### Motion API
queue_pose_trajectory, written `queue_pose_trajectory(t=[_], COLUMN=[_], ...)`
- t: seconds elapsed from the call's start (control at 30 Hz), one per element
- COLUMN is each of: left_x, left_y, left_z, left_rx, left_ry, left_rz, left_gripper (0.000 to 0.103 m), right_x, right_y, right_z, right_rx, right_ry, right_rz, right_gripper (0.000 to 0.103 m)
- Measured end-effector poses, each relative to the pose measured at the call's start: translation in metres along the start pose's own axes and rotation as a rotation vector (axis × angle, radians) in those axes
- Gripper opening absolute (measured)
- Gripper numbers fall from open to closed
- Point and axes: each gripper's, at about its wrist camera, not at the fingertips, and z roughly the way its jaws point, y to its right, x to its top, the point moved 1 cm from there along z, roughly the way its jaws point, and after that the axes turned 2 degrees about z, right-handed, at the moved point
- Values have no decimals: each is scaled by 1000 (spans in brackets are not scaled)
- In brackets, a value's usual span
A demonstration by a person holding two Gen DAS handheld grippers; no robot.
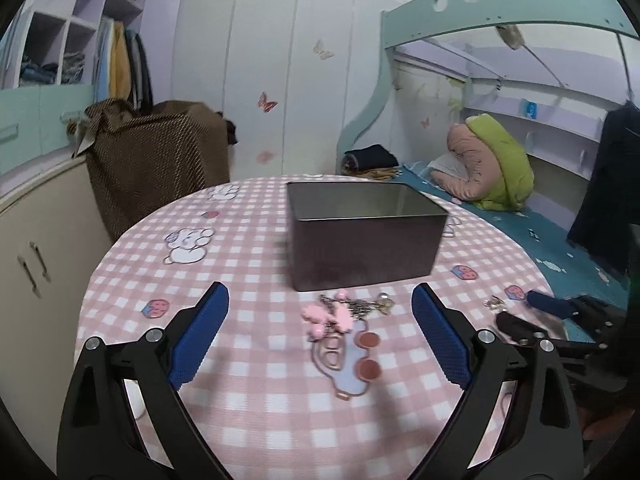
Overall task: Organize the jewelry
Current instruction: 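Move the right tool to a small silver earring and grasp it, then grasp another small silver earring with the left tool while the right tool holds its earring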
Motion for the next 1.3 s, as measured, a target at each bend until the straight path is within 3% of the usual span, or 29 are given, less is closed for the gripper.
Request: queue_pose_trajectory(t=[0.07,0.13,0.2,0.43,0.8,0.97,1.2,1.3], left_x=[-1,0,0,4,15,15,9,8], left_y=[6,9,13,25,74,101,124,130], left_z=[1,1,2,9,33,54,84,93], left_rx=[-17,-37,-60,-159,-286,-328,-367,-384], left_ry=[-8,-10,-14,-71,-141,-215,-331,-370], left_rz=[6,3,11,-10,91,141,162,160], left_gripper=[93,93,93,93,92,73,60,45], right_x=[-2,-2,-2,-2,19,35,43,42], right_y=[-2,-2,-3,4,36,56,71,72], right_z=[-1,-2,-2,-6,-19,-25,-25,-20], right_rx=[2,13,23,32,-18,-37,-36,-25], right_ry=[7,9,8,9,93,149,184,176], right_rz=[-14,-25,-55,-29,28,55,82,90], right_gripper=[41,20,12,12,12,12,12,12])
